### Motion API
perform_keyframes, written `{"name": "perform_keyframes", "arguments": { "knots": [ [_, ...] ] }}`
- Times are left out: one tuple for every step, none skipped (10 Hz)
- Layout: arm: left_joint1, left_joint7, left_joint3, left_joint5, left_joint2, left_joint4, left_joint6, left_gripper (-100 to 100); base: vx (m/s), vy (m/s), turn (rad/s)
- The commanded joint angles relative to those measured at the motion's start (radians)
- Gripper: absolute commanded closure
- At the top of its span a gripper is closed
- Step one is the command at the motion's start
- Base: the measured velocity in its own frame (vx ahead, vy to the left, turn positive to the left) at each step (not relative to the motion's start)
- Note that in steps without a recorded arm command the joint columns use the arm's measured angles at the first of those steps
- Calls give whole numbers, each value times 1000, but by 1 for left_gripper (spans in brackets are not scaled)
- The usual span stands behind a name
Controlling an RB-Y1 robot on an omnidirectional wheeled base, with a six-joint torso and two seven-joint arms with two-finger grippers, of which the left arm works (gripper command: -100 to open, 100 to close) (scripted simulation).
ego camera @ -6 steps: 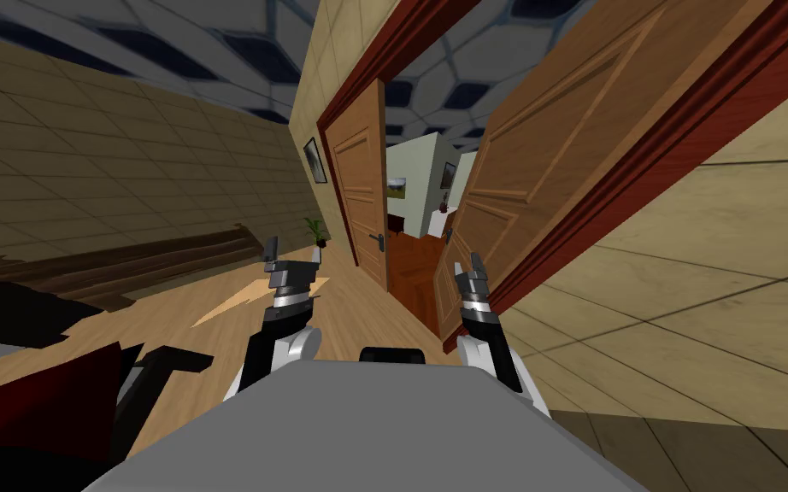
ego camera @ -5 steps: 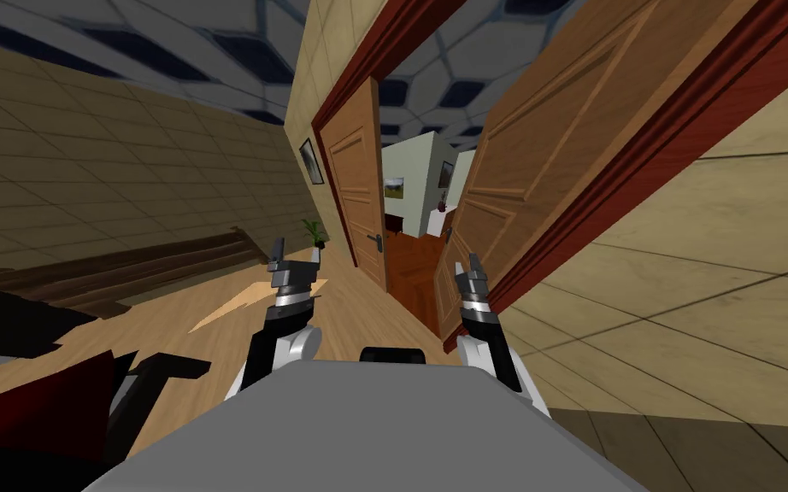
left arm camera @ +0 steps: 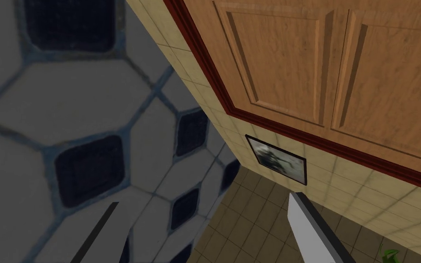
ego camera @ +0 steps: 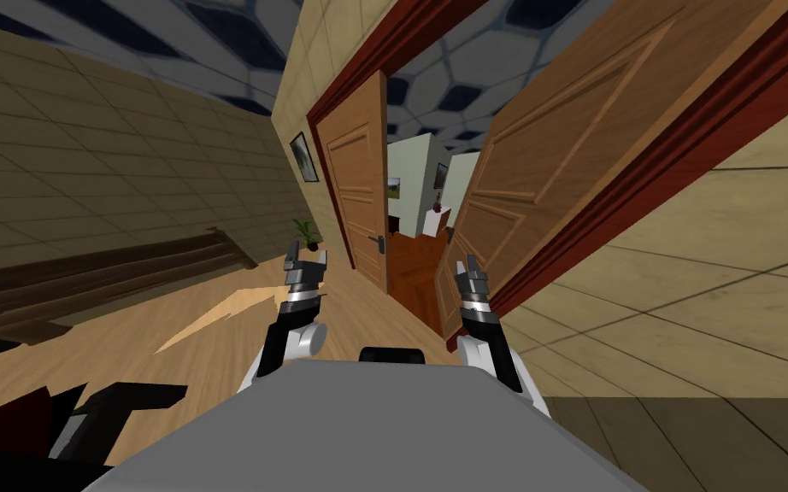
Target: Push the door open
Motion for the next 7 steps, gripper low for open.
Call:
{"name": "perform_keyframes", "arguments": {
  "knots": [
    [-23,-8,2,-3,6,45,4,-100,64,142,-195],
    [-34,-12,4,-5,9,67,6,-100,72,148,-181],
    [-46,-15,6,-6,11,88,8,-100,62,111,-132],
    [-58,-18,8,-7,14,109,9,-100,55,83,-113],
    [-72,-22,10,-9,16,134,11,-100,51,76,-150],
    [-86,-26,12,-11,18,159,13,-100,54,86,-141],
    [-100,-30,14,-12,20,184,15,-100,43,116,-164]
  ]
}}
